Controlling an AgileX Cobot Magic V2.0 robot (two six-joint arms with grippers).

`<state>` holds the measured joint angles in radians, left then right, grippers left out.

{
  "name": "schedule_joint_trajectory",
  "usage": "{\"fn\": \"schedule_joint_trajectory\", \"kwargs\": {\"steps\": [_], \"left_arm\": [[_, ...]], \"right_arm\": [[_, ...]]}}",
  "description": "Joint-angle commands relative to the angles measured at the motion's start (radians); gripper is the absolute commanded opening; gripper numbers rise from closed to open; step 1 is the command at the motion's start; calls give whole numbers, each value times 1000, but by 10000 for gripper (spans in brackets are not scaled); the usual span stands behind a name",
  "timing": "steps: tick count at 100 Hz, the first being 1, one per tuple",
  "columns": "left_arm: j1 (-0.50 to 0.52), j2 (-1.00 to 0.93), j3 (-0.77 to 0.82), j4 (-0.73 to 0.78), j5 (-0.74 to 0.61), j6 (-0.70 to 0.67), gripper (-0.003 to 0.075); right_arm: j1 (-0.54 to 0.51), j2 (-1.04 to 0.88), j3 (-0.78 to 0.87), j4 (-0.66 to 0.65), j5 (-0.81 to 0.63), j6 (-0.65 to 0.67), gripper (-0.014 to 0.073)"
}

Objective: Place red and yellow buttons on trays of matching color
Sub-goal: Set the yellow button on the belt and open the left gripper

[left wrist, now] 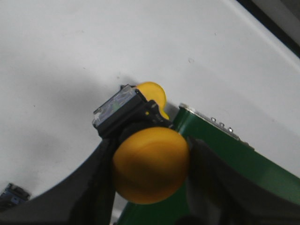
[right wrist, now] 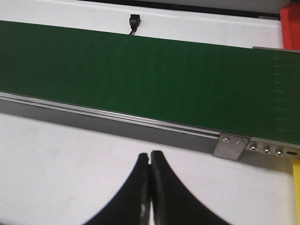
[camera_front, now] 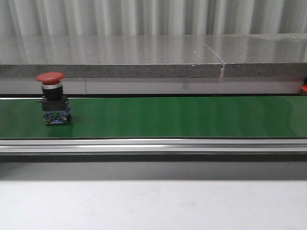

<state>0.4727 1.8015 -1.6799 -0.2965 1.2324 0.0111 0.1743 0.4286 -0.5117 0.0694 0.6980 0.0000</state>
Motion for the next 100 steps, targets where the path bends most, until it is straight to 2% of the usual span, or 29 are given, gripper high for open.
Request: {"fn": "schedule_joint_trajectory", "kwargs": {"steps": [1, 27, 56, 94, 100], "left_arm": [[-26, -85, 37, -43, -34, 28, 6], [-113, -172, 213, -43, -106, 76, 6], [-234, -175, 261, -10, -91, 81, 6], [-242, -104, 268, -5, -35, 81, 13], [-242, -100, 268, -5, -48, 83, 35]], "right_arm": [[0, 4, -24, 6, -62, -12, -69], [0, 4, -24, 6, -62, -12, -69], [0, 4, -24, 6, -63, -12, -69], [0, 4, -24, 6, -63, -12, -69], [0, 4, -24, 6, -63, -12, -69]]}}
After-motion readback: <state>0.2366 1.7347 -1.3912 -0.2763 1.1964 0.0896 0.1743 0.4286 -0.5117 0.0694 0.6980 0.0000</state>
